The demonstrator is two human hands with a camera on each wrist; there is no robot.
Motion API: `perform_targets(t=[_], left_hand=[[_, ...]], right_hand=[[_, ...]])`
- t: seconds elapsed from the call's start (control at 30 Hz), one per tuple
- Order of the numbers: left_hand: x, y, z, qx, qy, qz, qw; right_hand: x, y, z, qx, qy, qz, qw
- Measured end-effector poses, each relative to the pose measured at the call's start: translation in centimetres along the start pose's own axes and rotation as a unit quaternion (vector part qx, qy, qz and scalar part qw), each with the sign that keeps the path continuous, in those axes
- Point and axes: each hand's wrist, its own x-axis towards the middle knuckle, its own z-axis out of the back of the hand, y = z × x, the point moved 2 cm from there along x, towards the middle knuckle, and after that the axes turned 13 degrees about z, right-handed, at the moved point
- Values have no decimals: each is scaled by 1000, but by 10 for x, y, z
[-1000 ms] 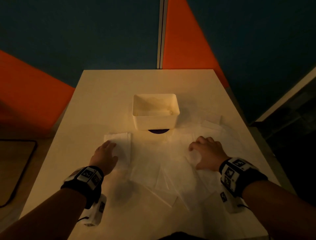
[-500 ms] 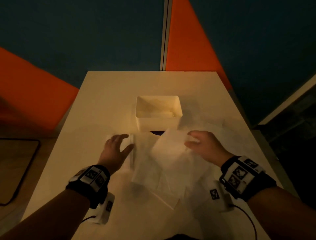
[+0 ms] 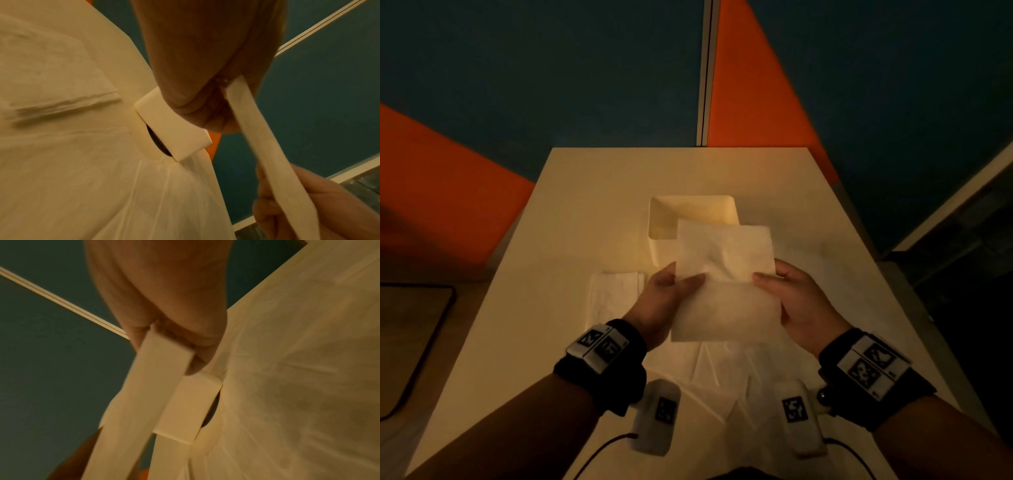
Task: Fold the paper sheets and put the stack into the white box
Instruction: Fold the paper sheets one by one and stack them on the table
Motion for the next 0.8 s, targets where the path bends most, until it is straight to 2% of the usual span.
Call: perform_targets(t=[0.1,0.23,0.3,0.4,0.47,0.67,0.73,0.8], left_hand=[[-2,-3,4,19,-6,-24,1000],[-4,-5,12,36,22,-7,999],[-8,-9,19,69,91,29,993],[-18,-13,28,101,221,87,966],[-22,-16,27,107,266,109,952],[-21,-9,5,235,210,99,944],[-18,-8,3,241,166,73,953],[-15,-9,10,212,94,41,972]], right_hand=[[-3,3,8,-3,43,-6,999],[-2,9,12,-16,40,17,999],[-1,14,16,-38,42,30,998],[0,20,20,-97,81,46,991],[1,22,18,-137,112,49,983],[-2,27,-9,-214,225,61,949],[0,23,-12,-207,221,64,951],[6,19,-4,-219,184,68,956]])
